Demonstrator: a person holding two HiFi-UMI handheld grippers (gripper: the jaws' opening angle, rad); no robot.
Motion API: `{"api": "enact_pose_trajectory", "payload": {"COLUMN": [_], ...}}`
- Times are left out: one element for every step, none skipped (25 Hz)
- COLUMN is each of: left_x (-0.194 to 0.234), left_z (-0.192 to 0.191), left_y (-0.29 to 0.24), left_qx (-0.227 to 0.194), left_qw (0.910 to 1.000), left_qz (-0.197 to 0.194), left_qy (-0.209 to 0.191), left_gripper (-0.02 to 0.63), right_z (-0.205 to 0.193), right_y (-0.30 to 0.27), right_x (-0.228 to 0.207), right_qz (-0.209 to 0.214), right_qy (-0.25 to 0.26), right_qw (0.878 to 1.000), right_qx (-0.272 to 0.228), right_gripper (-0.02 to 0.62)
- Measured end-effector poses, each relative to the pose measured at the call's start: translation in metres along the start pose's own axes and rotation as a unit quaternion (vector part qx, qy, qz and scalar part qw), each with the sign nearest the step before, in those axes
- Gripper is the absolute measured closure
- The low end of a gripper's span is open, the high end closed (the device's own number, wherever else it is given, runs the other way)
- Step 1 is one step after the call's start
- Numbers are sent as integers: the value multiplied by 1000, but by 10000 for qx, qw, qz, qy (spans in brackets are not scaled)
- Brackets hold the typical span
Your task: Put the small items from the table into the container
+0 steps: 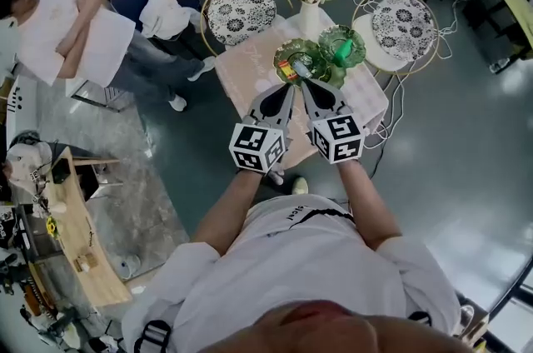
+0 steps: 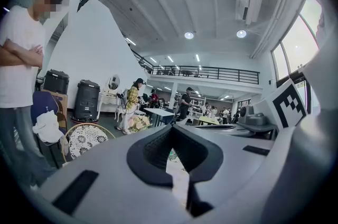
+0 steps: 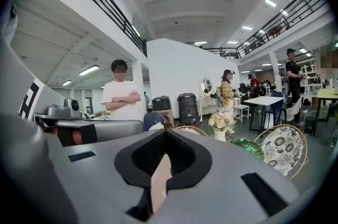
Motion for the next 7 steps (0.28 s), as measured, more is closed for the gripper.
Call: {"api": "enact_pose_trajectory", "payload": {"left_x": [-1,-2,-3,-4,-5,-7,-8], "left_z": [-1,-2,-2,0,1,3,4], "left_y": [1,3,4,5,6,6,7], "left_qx": [5,5,-1,-13,-28,-44,-60], "left_qw": [10000,10000,10000,10000,10000,10000,10000], "left_qz": [6,12,19,26,30,33,35], "left_qy": [-2,-4,-11,-21,-35,-50,-66], "left_gripper": [600,600,600,600,600,600,600], "right_z": [-1,-1,-1,0,2,4,5], "right_y": [1,3,4,6,8,9,11], "right_x": [1,2,3,4,4,5,5], "right_qz": [4,10,15,19,21,21,21], "right_qy": [-2,-2,3,12,22,34,45], "right_qw": [10000,10000,10000,10000,10000,10000,10000], "right_qx": [0,-3,-11,-25,-40,-54,-68], "right_gripper": [581,581,581,581,581,581,581]}}
Point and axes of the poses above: the fingertips, and each gripper's own axes: y backward along the fingers, x to its left, z out of its top, the point moved 2 cm from there along y, backward along the fingers, and after that the axes turned 3 degrees about y, right-handed, at the moved point
